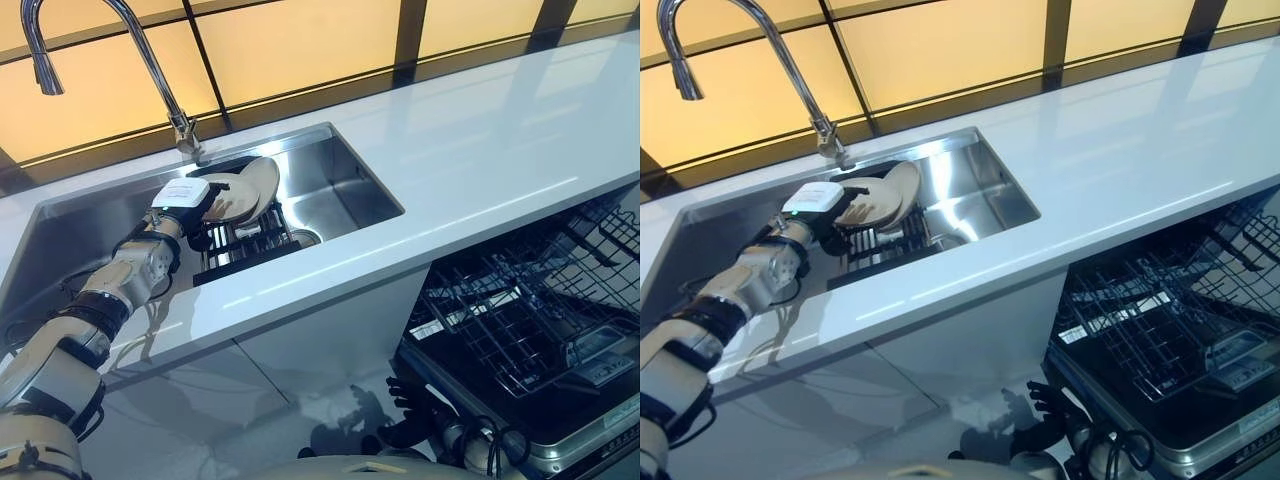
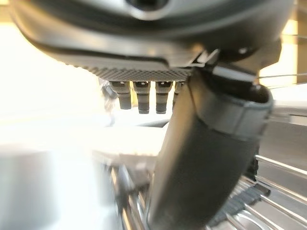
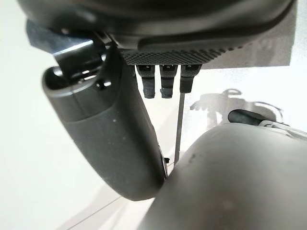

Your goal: Pick up plates and place into dishwasher.

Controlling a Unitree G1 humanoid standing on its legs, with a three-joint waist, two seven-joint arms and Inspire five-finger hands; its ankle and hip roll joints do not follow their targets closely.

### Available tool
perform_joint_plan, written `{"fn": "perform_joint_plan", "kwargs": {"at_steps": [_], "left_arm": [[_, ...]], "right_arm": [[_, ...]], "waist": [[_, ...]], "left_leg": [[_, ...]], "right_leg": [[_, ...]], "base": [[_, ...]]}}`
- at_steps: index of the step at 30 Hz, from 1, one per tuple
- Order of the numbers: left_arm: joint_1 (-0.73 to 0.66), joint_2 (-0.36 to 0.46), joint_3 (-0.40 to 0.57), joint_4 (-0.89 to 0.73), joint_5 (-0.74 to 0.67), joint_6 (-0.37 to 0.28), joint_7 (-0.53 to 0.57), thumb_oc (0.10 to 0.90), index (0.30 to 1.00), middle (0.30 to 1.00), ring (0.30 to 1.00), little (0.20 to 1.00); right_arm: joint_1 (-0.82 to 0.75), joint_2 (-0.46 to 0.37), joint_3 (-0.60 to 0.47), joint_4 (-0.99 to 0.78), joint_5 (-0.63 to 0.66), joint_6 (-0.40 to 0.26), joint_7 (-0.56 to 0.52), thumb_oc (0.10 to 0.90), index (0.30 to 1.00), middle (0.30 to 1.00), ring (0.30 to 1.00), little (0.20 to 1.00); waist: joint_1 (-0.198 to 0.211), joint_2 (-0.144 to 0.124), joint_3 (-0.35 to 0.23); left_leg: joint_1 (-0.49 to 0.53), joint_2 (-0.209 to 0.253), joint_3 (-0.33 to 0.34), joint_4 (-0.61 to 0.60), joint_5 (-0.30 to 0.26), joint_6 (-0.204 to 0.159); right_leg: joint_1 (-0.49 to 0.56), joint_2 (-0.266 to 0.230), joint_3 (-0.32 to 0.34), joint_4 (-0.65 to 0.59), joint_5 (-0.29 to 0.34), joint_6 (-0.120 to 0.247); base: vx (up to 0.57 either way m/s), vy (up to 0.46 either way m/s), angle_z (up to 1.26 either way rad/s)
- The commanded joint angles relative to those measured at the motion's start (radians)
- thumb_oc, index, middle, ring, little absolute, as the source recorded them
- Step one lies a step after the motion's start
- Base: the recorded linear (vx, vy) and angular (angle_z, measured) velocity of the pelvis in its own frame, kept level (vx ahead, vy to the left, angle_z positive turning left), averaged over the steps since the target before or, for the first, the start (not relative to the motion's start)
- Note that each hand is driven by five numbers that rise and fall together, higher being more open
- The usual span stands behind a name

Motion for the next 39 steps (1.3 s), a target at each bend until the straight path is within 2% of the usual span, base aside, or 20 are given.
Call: {"fn": "perform_joint_plan", "kwargs": {"at_steps": [1, 10, 18, 35, 39], "left_arm": [[-0.205, 0.079, 0.013, 0.053, 0.101, -0.007, 0.158, 0.8, 0.9, 0.9, 0.9, 0.9], [-0.21, 0.091, -0.002, 0.052, 0.158, 0.021, 0.217, 0.8, 0.9, 0.9, 0.9, 0.9], [-0.179, 0.062, 0.03, 0.051, 0.025, 0.029, 0.161, 0.8, 0.9, 0.9, 0.9, 0.9], [-0.169, 0.023, 0.056, 0.16, 0.039, 0.028, 0.183, 0.8, 0.9, 0.9, 0.9, 0.9], [-0.2, 0.027, 0.051, 0.199, 0.03, 0.013, 0.229, 0.8, 0.9, 0.9, 0.9, 0.9]], "right_arm": [[-0.034, -0.019, 0.004, -0.032, -0.007, -0.094, 0.009, 0.8, 0.9, 0.9, 0.9, 0.9], [-0.023, -0.028, 0.001, -0.03, -0.012, -0.095, 0.013, 0.8, 0.9, 0.9, 0.9, 0.9], [-0.021, -0.023, -0.002, -0.038, -0.019, -0.09, 0.005, 0.8, 0.9, 0.9, 0.9, 0.9], [-0.011, -0.038, -0.011, -0.035, -0.025, -0.092, 0.003, 0.8, 0.9, 0.9, 0.9, 0.9], [-0.016, -0.053, -0.004, -0.04, -0.015, -0.088, -0.003, 0.8, 0.9, 0.9, 0.9, 0.9]], "waist": [[-0.015, -0.001, -0.011], [-0.024, 0.0, -0.007], [-0.025, 0.001, -0.002], [-0.036, -0.008, 0.022], [-0.041, -0.009, 0.047]], "left_leg": [[0.051, -0.054, 0.019, 0.007, -0.169, 0.033], [0.048, -0.054, 0.025, 0.007, -0.17, 0.035], [0.046, -0.054, 0.022, 0.007, -0.171, 0.036], [0.035, -0.051, 0.03, 0.007, -0.165, 0.037], [0.01, -0.05, 0.033, 0.007, -0.156, 0.036]], "right_leg": [[0.041, 0.044, 0.041, 0.01, -0.099, 0.047], [0.033, 0.044, 0.053, 0.01, -0.094, 0.05], [0.031, 0.044, 0.058, 0.01, -0.097, 0.051], [0.017, 0.046, 0.072, 0.01, -0.087, 0.054], [-0.009, 0.044, 0.081, 0.01, -0.076, 0.056]], "base": [[0.04, 0.012, -0.02], [0.03, 0.008, -0.06], [0.0, 0.0, 0.0], [0.0, 0.002, -0.01], [0.0, 0.047, -0.07]]}}
